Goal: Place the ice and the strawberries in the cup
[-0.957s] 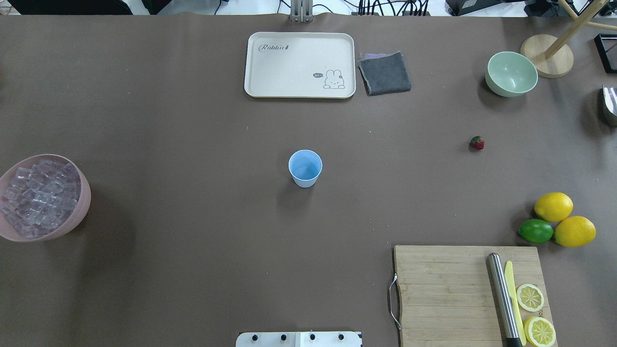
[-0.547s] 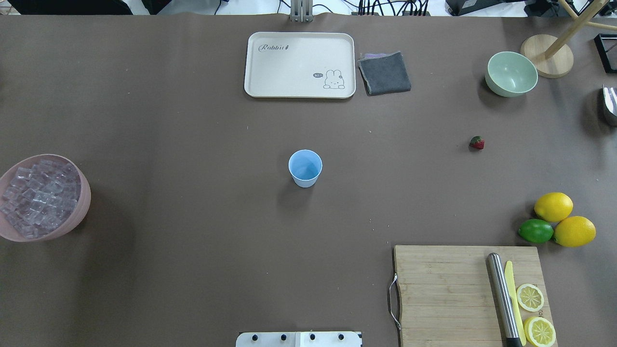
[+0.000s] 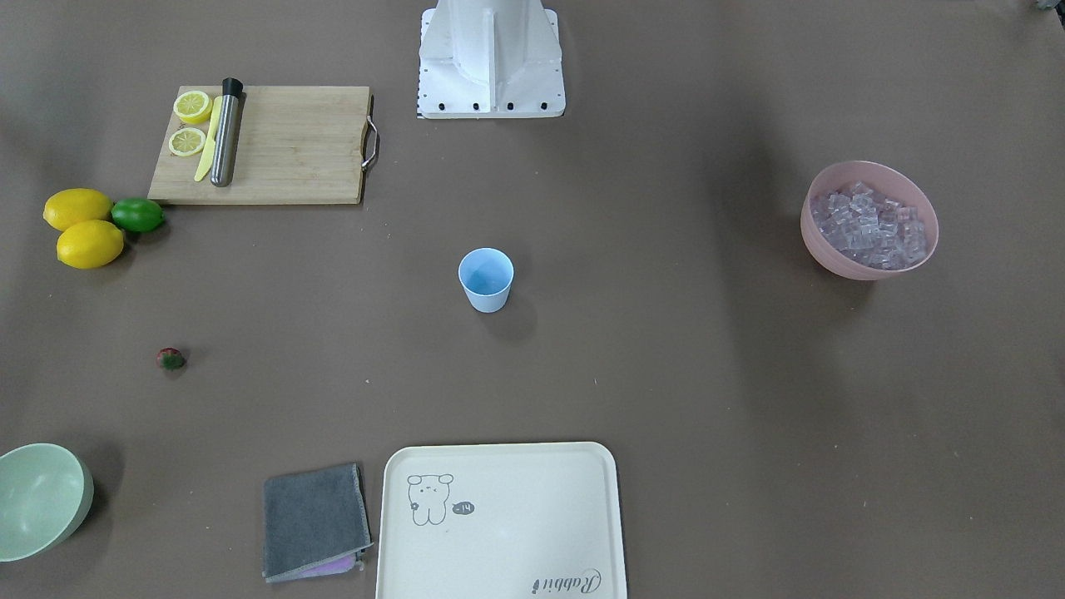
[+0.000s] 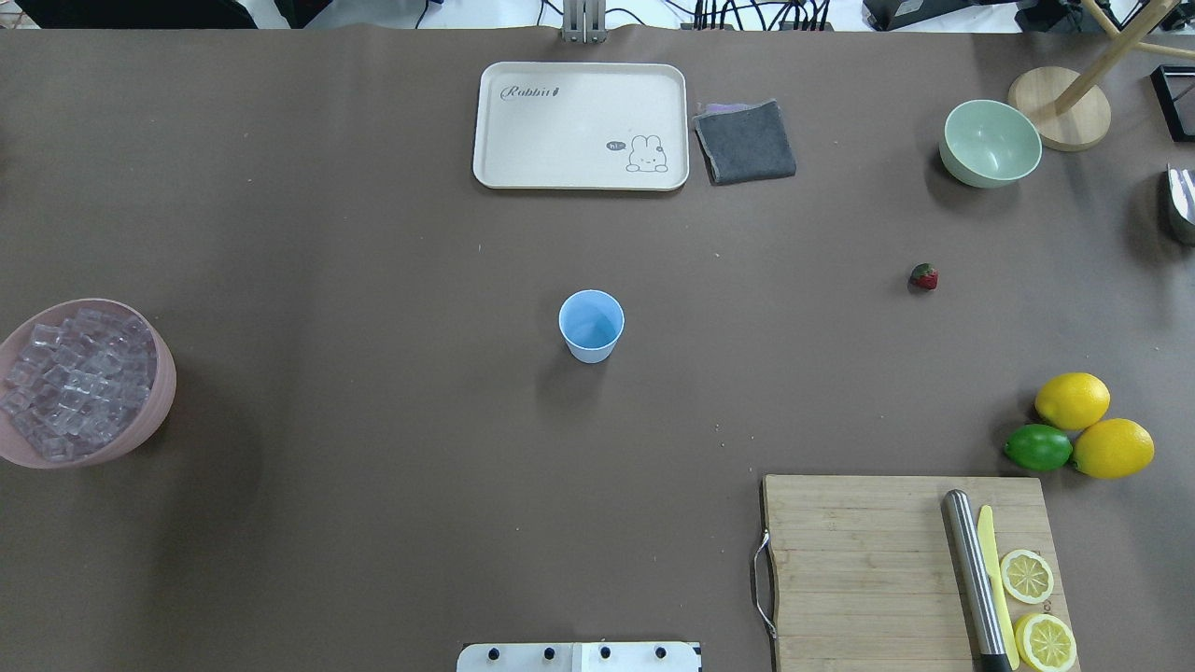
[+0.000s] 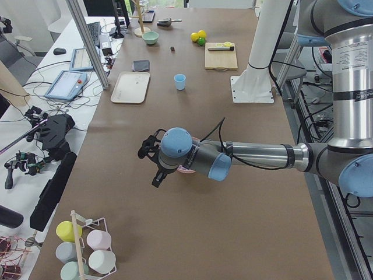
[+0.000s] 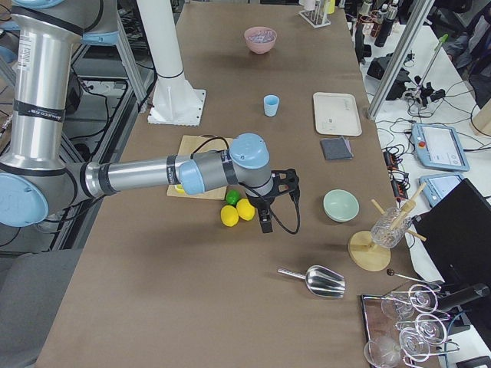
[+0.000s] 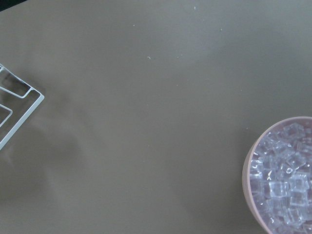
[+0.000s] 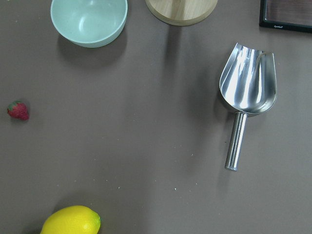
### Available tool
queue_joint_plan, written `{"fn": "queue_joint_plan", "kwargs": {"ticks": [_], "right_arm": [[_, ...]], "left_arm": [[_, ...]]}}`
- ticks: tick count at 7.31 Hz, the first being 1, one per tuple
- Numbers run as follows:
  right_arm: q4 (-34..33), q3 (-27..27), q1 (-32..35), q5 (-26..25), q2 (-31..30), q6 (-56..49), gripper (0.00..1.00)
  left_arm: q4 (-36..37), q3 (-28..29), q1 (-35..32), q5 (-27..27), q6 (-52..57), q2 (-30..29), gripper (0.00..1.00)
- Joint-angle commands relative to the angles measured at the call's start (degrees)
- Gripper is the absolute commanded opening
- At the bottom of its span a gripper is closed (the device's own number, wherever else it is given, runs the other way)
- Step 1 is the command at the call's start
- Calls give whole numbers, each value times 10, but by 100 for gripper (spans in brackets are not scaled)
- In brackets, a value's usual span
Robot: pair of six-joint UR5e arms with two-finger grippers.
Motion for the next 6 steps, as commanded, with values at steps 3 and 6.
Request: {"fn": "queue_joint_plan", "kwargs": {"ticks": [3, 6], "right_arm": [[0, -2, 0, -1, -2, 16, 100], [1, -8, 0, 0, -2, 15, 100]], "left_arm": [[-124, -45, 160, 129, -292, 17, 98], [-124, -88, 283, 226, -356, 18, 98]]}}
